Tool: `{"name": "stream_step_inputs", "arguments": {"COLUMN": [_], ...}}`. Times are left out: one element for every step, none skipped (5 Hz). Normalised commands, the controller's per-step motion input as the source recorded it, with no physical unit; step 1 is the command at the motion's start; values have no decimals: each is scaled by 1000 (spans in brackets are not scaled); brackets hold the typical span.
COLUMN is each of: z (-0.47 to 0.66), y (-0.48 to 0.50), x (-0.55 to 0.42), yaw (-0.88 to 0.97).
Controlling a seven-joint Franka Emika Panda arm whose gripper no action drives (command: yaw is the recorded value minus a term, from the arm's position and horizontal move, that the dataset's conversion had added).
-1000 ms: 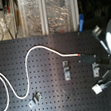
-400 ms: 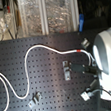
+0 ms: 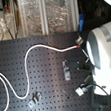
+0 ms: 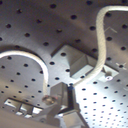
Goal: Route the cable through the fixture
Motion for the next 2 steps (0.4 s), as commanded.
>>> {"name": "stream_step_inputs", "arguments": {"z": [163, 143], "y": [326, 316], "x": [-74, 112], "yaw": [0, 0]}}
